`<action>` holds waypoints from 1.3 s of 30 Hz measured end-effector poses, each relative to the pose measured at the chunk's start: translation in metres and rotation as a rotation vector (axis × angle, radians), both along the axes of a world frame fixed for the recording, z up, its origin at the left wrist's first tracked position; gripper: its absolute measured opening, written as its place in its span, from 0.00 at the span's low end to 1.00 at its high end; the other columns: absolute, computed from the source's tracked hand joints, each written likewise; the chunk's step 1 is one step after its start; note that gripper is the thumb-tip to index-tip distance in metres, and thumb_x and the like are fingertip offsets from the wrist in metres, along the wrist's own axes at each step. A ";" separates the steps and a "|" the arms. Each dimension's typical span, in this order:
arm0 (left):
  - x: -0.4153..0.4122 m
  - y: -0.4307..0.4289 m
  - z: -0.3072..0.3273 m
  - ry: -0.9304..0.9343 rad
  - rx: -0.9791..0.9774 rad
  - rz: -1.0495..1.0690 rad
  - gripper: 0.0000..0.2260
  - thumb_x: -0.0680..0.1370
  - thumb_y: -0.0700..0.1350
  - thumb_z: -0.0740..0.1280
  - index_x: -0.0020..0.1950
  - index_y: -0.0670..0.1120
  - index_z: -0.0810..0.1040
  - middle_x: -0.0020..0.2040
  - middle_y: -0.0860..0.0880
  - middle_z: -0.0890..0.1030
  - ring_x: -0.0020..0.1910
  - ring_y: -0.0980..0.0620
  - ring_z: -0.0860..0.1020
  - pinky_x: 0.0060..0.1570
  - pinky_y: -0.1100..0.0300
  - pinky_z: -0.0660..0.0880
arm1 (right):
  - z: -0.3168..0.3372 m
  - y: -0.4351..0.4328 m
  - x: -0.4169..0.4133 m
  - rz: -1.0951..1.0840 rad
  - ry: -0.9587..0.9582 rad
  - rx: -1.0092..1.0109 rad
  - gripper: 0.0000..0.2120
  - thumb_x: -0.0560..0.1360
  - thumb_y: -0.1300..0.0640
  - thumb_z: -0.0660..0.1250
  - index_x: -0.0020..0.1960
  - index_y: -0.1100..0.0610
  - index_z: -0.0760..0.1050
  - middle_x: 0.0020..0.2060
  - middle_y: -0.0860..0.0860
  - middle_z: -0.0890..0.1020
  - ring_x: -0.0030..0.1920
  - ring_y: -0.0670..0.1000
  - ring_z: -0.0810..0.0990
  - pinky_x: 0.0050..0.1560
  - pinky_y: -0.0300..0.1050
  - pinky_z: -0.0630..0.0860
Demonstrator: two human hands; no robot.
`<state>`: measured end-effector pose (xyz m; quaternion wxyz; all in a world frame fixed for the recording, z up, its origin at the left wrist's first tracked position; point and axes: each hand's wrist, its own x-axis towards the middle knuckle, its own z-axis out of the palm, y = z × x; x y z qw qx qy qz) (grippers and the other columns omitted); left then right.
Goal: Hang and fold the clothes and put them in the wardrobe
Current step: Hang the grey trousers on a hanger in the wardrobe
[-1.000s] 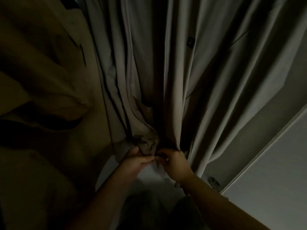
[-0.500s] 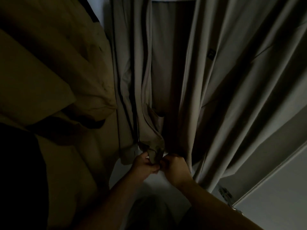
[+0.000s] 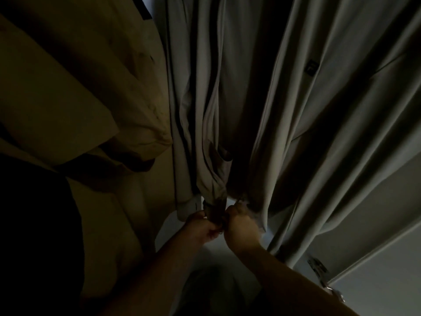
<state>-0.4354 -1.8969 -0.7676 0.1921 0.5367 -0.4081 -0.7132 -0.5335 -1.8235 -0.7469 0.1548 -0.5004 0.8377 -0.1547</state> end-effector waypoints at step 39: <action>-0.014 -0.010 -0.025 -0.164 -0.104 -0.112 0.04 0.74 0.42 0.75 0.42 0.42 0.83 0.31 0.47 0.84 0.31 0.49 0.84 0.30 0.60 0.78 | -0.045 0.048 -0.003 0.453 0.173 -0.074 0.13 0.77 0.59 0.67 0.62 0.55 0.80 0.59 0.55 0.81 0.59 0.58 0.79 0.58 0.54 0.77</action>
